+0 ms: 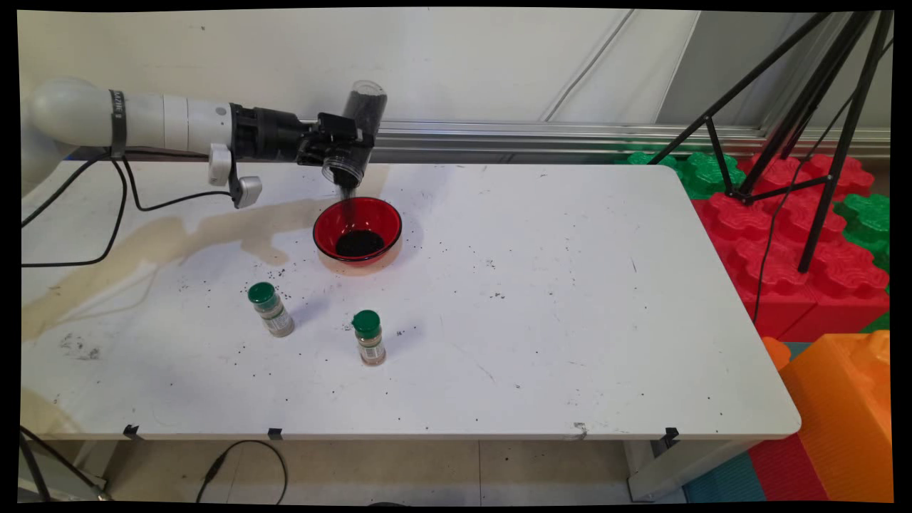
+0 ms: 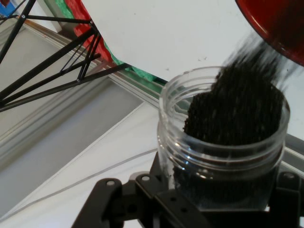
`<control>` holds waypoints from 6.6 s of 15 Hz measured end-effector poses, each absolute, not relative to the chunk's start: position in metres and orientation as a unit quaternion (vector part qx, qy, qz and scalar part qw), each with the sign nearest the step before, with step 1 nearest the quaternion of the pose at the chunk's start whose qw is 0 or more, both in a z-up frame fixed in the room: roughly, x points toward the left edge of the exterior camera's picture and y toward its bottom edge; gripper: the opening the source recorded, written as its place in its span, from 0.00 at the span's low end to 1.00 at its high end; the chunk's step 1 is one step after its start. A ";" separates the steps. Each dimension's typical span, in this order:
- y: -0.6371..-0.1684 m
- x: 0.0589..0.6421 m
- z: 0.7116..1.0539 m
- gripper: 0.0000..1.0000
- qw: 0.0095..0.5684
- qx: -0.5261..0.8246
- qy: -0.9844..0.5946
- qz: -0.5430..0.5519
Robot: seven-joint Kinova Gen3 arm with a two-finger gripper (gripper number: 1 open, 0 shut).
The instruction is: Pour the black seasoning powder in the red bowl, then place the picked object on the table
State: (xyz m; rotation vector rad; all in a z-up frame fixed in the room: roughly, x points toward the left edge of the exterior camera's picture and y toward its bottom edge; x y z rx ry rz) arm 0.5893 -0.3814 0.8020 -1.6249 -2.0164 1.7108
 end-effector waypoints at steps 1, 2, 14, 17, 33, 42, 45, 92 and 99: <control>-0.382 0.589 0.802 0.00 0.018 -0.524 -0.649 0.551; -0.382 0.589 0.802 0.00 0.018 -0.524 -0.649 0.551; -0.382 0.589 0.802 0.00 0.031 -0.508 -0.662 0.550; -0.381 0.589 0.801 0.00 0.037 -0.502 -0.668 0.548; -0.380 0.588 0.802 0.00 0.115 -0.391 -0.740 0.536; -0.381 0.589 0.808 0.00 0.189 -0.279 -0.786 0.518; -0.382 0.591 0.811 0.00 0.224 -0.224 -0.801 0.508; -0.391 0.561 0.852 0.00 0.567 0.255 -0.755 0.207; -0.397 0.537 0.847 0.00 0.580 0.237 -0.757 0.186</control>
